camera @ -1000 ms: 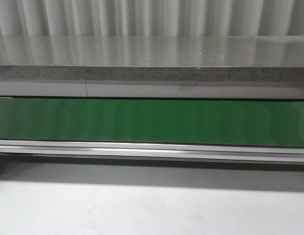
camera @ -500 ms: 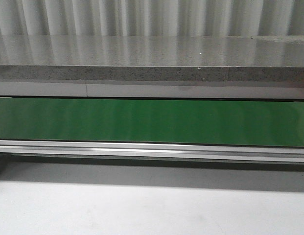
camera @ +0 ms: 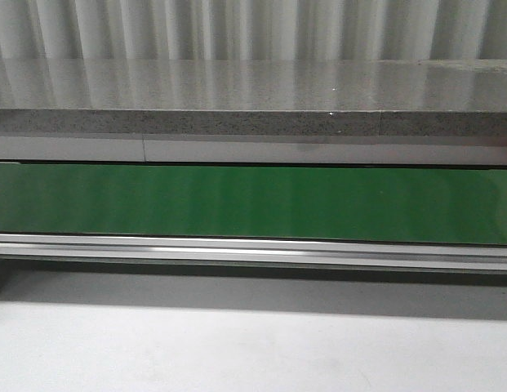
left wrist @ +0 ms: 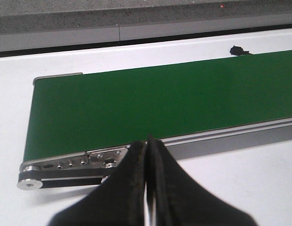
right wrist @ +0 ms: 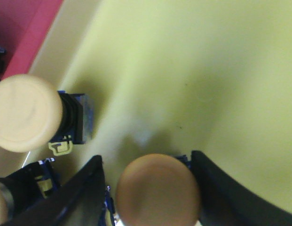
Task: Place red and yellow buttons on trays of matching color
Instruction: 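Lower the yellow button into the yellow tray and open right gripper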
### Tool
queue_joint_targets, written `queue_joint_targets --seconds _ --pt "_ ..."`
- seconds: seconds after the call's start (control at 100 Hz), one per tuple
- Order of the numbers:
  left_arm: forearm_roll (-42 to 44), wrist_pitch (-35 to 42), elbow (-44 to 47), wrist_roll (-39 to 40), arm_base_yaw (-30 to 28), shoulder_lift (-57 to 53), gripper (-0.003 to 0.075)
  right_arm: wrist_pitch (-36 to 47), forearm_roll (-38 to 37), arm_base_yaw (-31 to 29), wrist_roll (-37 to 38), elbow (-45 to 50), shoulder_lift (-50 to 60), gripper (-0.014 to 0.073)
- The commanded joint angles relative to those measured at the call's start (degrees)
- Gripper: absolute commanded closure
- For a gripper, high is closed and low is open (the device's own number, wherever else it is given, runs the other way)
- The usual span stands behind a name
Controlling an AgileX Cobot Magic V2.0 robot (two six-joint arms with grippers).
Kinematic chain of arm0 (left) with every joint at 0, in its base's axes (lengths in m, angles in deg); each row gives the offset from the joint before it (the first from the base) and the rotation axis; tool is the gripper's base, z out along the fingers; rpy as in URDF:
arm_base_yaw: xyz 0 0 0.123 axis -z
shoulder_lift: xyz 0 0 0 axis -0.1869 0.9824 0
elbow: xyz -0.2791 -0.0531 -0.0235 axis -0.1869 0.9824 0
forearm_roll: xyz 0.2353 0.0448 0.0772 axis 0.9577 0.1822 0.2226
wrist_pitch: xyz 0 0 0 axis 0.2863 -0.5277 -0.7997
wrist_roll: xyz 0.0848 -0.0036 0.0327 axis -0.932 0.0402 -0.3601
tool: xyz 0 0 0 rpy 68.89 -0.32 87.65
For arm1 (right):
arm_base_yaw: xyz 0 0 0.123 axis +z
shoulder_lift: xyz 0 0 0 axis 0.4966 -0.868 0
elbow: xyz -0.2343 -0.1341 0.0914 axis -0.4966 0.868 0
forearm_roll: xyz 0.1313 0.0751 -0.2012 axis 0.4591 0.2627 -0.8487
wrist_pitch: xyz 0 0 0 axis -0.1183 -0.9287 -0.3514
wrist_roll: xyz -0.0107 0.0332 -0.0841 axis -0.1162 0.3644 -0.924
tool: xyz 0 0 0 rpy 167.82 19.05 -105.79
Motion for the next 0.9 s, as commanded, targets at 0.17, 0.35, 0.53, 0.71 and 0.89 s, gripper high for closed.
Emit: queue_joint_targets --seconds 0.17,0.35,0.53,0.71,0.89 --pt "-1.03 4.1 -1.36 0.1 0.39 0.19 0.0741 -0.17 -3.35 -0.51 0.28 -1.18 8.84 0.0116" --pt "-1.03 4.1 -1.36 0.1 0.39 0.19 0.0741 -3.08 -3.81 1.68 -2.06 -1.18 16.27 0.0117" --pt "-1.03 4.1 -1.36 0.1 0.39 0.19 0.0741 -4.5 -3.81 8.35 -6.33 -1.18 21.55 0.0287" --pt "-1.03 4.1 -1.36 0.1 0.39 0.19 0.0741 -6.33 -3.81 18.59 -6.99 -1.18 25.98 0.0634" --pt "-1.03 4.1 -1.36 0.1 0.39 0.19 0.0741 -8.12 -3.81 29.0 -7.79 -1.18 29.95 0.0652"
